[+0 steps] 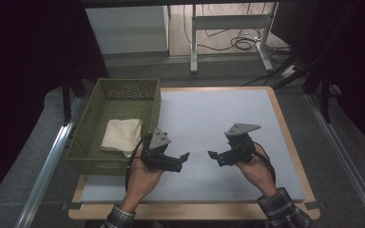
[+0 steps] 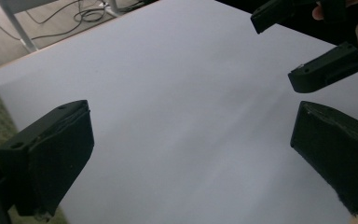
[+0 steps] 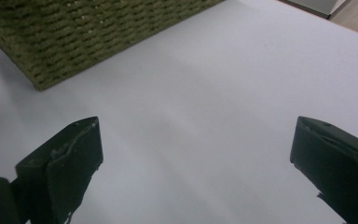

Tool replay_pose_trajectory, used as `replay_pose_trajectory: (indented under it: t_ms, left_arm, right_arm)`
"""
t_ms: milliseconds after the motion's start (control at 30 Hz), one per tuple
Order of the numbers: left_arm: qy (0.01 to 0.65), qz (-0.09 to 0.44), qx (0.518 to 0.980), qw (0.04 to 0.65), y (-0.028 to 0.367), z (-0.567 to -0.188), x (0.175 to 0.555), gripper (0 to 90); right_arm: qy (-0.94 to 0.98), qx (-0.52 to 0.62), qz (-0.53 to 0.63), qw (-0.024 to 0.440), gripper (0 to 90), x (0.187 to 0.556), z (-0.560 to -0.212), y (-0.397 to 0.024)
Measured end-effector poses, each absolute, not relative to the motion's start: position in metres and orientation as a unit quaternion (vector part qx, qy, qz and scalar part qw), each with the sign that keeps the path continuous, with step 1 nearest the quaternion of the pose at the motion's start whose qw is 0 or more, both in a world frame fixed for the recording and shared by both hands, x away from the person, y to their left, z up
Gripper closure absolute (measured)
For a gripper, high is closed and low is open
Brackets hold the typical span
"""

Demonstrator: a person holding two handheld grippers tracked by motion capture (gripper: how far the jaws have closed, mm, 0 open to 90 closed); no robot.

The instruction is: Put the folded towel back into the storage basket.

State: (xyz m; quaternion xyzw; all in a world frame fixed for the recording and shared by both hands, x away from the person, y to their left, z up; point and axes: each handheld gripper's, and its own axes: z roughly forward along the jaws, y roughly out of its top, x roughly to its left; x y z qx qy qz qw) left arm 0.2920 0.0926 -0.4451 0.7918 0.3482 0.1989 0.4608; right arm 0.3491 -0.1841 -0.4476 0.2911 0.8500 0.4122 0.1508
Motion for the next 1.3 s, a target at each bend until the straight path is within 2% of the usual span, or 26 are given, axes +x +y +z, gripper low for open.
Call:
replay_pose_trajectory:
  t_ms: [200, 400, 633, 900, 1300]
  left_arm:
    - [0.342, 0.189, 0.793, 0.468, 0.084, -0.461, 0.284, 0.0]
    - [0.324, 0.217, 0.800, 0.456, 0.076, -0.468, 0.269, 0.0]
    - [0.314, 0.185, 0.804, 0.470, 0.064, -0.480, 0.259, 0.0]
    - [0.334, 0.163, 0.802, 0.468, 0.066, -0.509, 0.258, 0.0]
    - [0.352, 0.172, 0.812, 0.433, 0.077, -0.542, 0.250, 0.0]
  right_arm:
    - [0.847, 0.302, 0.408, 0.161, 1.3, 0.339, -0.449, -0.204]
    - [0.843, 0.310, 0.404, 0.174, 1.3, 0.326, -0.454, -0.224]
    - [0.834, 0.329, 0.407, 0.174, 1.3, 0.311, -0.467, -0.245]
    - [0.830, 0.341, 0.401, 0.185, 1.3, 0.295, -0.483, -0.260]
    - [0.827, 0.355, 0.395, 0.183, 1.3, 0.279, -0.516, -0.271]
